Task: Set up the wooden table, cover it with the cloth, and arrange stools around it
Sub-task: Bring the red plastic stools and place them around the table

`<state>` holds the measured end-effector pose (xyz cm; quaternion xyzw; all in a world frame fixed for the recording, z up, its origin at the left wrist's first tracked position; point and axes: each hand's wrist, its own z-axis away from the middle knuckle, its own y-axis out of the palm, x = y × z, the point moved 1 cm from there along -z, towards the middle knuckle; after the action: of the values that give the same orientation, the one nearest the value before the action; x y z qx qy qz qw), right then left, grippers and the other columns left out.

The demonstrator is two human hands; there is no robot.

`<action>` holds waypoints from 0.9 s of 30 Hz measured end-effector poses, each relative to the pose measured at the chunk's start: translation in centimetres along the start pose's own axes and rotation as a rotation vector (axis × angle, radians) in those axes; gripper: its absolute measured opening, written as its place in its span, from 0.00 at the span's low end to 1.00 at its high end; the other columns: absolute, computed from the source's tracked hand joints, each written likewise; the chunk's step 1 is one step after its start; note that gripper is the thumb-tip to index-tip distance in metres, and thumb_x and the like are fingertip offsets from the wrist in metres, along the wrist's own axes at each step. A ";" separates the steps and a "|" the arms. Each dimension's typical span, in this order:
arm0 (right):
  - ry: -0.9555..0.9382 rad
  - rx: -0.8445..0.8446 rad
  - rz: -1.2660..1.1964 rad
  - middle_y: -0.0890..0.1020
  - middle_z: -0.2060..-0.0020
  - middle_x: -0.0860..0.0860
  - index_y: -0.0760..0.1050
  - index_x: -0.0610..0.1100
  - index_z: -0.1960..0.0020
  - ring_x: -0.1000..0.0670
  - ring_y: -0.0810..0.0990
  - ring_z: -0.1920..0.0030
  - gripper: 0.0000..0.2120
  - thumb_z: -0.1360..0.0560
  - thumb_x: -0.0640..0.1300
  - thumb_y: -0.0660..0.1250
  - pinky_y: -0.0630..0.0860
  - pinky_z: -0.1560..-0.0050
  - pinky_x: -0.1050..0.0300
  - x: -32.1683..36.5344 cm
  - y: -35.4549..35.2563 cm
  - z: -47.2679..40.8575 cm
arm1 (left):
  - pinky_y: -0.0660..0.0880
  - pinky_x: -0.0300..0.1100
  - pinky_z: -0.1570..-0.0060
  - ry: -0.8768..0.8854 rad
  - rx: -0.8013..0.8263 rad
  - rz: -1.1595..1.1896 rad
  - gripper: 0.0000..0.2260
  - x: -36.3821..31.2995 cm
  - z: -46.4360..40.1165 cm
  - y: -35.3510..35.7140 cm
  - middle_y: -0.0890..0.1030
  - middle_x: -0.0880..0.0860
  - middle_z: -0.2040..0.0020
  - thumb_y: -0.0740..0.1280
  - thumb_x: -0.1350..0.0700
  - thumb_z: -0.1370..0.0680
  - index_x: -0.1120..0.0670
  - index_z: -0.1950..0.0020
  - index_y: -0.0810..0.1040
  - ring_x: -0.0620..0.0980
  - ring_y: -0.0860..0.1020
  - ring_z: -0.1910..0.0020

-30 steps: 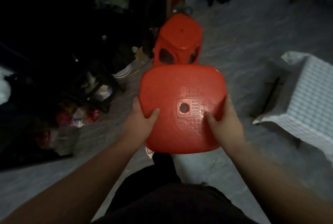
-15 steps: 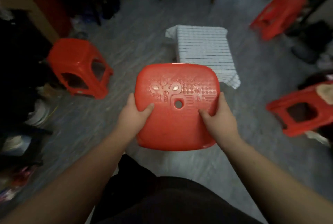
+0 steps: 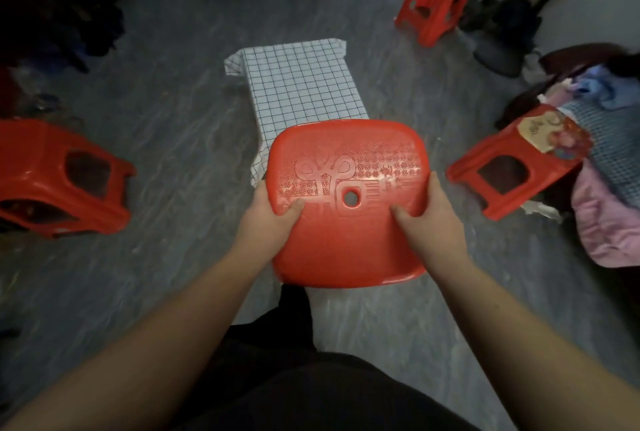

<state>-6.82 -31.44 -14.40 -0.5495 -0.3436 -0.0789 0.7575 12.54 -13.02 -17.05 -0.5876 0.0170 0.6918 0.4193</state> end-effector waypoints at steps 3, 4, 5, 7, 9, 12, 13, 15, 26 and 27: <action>0.007 0.018 0.009 0.74 0.29 0.53 0.56 0.55 0.22 0.46 0.75 0.32 0.43 0.32 0.65 0.68 0.74 0.34 0.42 -0.2 1.1 -5.0 | 0.72 0.42 0.48 -0.032 0.014 0.022 0.22 -0.3 -4.8 2.2 0.77 0.41 0.50 0.72 0.48 0.24 0.49 0.33 0.69 0.48 0.78 0.49; 0.010 0.026 0.014 0.74 0.29 0.53 0.57 0.55 0.22 0.46 0.75 0.32 0.43 0.32 0.65 0.68 0.74 0.34 0.42 -0.4 1.6 -6.8 | 0.73 0.43 0.47 -0.038 0.028 0.034 0.22 -0.3 -6.5 3.0 0.77 0.42 0.49 0.72 0.48 0.24 0.49 0.33 0.69 0.47 0.79 0.48; 0.022 0.037 0.024 0.73 0.28 0.53 0.56 0.54 0.21 0.46 0.75 0.31 0.43 0.31 0.64 0.69 0.73 0.33 0.42 -0.4 2.1 -8.7 | 0.74 0.44 0.45 -0.048 0.042 0.044 0.23 -0.4 -8.2 3.7 0.78 0.43 0.48 0.72 0.48 0.24 0.49 0.32 0.69 0.47 0.79 0.47; 0.051 0.065 0.042 0.71 0.26 0.52 0.54 0.53 0.20 0.46 0.73 0.30 0.44 0.29 0.60 0.71 0.72 0.32 0.43 -0.5 3.0 -12.2 | 0.74 0.44 0.43 -0.069 0.055 0.034 0.25 -0.6 -11.6 5.0 0.78 0.43 0.45 0.72 0.46 0.24 0.48 0.31 0.68 0.47 0.79 0.46; 0.062 0.096 0.048 0.71 0.26 0.52 0.54 0.54 0.20 0.46 0.74 0.30 0.44 0.30 0.59 0.71 0.72 0.33 0.43 -0.8 4.1 -15.6 | 0.73 0.44 0.43 -0.078 0.047 0.011 0.26 -0.8 -14.4 6.3 0.77 0.43 0.42 0.71 0.44 0.25 0.45 0.30 0.66 0.45 0.78 0.45; 0.078 0.129 0.044 0.72 0.28 0.52 0.54 0.54 0.21 0.46 0.74 0.31 0.44 0.30 0.60 0.70 0.73 0.33 0.43 -1.5 5.8 -20.0 | 0.69 0.40 0.45 -0.123 0.039 -0.022 0.28 -1.2 -18.1 8.3 0.74 0.40 0.43 0.71 0.47 0.23 0.47 0.27 0.64 0.41 0.75 0.47; 0.091 0.147 0.042 0.72 0.27 0.52 0.54 0.54 0.20 0.46 0.74 0.30 0.44 0.30 0.60 0.71 0.73 0.33 0.43 -1.7 6.5 -21.4 | 0.68 0.38 0.47 -0.142 0.035 -0.023 0.28 -1.2 -19.3 9.0 0.74 0.39 0.45 0.71 0.49 0.23 0.48 0.26 0.64 0.39 0.75 0.49; 0.117 0.172 0.038 0.70 0.26 0.53 0.53 0.55 0.20 0.47 0.73 0.30 0.45 0.30 0.61 0.70 0.72 0.32 0.42 -2.7 7.7 -24.1 | 0.69 0.35 0.49 -0.181 0.030 -0.025 0.27 -0.5 -21.5 10.8 0.74 0.34 0.48 0.71 0.49 0.23 0.46 0.27 0.65 0.35 0.75 0.52; 0.114 0.429 -0.010 0.64 0.23 0.55 0.47 0.57 0.19 0.52 0.67 0.26 0.43 0.26 0.55 0.69 0.67 0.27 0.45 -13.6 20.1 -37.2 | 0.70 0.24 0.56 -0.400 -0.097 -0.006 0.21 9.7 -30.9 23.0 0.79 0.40 0.47 0.73 0.52 0.24 0.49 0.34 0.71 0.31 0.77 0.52; 0.103 0.448 -0.001 0.63 0.22 0.55 0.47 0.57 0.19 0.52 0.66 0.25 0.43 0.25 0.55 0.69 0.67 0.27 0.46 -14.4 21.5 -38.0 | 0.72 0.28 0.53 -0.414 -0.108 0.006 0.22 11.2 -31.6 23.9 0.79 0.41 0.46 0.73 0.52 0.24 0.49 0.33 0.70 0.33 0.77 0.49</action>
<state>9.52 -60.65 -45.95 -0.3625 -0.3139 -0.0290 0.8771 23.90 -38.56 -47.28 -0.4546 -0.1046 0.7989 0.3796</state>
